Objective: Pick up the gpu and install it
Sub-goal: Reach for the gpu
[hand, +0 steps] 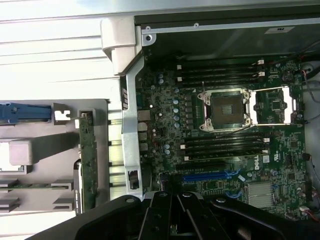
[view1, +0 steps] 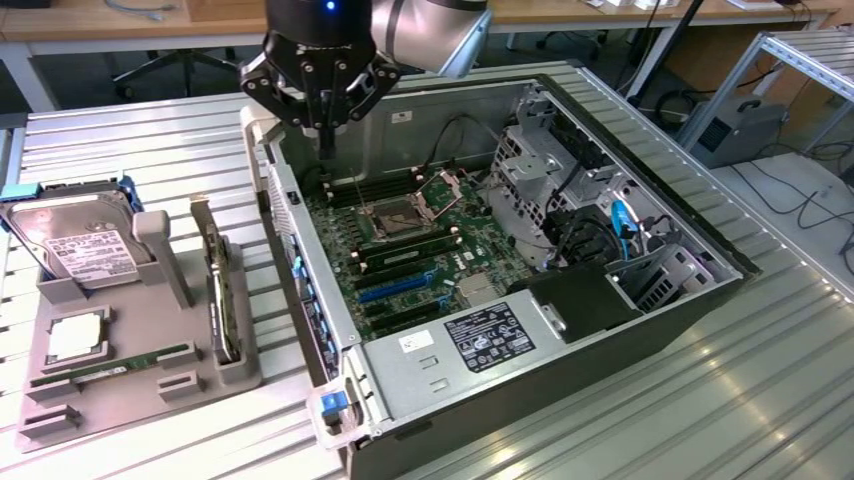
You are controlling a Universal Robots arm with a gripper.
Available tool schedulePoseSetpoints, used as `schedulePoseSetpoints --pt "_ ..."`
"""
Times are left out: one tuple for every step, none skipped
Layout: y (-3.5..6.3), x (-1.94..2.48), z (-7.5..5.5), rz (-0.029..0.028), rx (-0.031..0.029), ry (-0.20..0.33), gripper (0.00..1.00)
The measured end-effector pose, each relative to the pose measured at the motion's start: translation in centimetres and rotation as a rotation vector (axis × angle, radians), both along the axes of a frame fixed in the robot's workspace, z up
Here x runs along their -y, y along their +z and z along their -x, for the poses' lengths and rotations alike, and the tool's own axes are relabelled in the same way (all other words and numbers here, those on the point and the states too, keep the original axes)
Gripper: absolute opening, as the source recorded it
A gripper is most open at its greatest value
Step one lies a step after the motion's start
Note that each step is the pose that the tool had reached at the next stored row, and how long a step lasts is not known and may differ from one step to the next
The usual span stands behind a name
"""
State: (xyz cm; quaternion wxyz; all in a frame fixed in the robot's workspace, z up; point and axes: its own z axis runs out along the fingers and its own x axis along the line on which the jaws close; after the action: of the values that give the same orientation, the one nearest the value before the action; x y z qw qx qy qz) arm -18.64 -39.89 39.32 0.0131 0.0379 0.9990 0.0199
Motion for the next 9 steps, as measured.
schedulePoseSetpoints --pt "0.0 0.0 0.05 0.0 0.0 0.0 0.11" --pt "0.0 0.0 0.08 0.0 0.0 0.0 0.11" --pt "0.0 0.0 0.1 0.0 0.0 0.0 0.11" --pt "0.0 0.0 0.13 0.0 0.0 0.0 0.11" --pt "0.0 0.0 0.15 0.0 0.0 0.0 0.11" --pt "0.0 0.0 0.18 0.0 0.0 0.0 0.11" --pt "0.0 0.0 0.2 0.0 0.0 0.0 0.11" --pt "0.0 0.0 0.23 0.0 0.0 0.0 0.11" --pt "0.0 0.0 0.25 0.0 0.0 0.0 0.11"
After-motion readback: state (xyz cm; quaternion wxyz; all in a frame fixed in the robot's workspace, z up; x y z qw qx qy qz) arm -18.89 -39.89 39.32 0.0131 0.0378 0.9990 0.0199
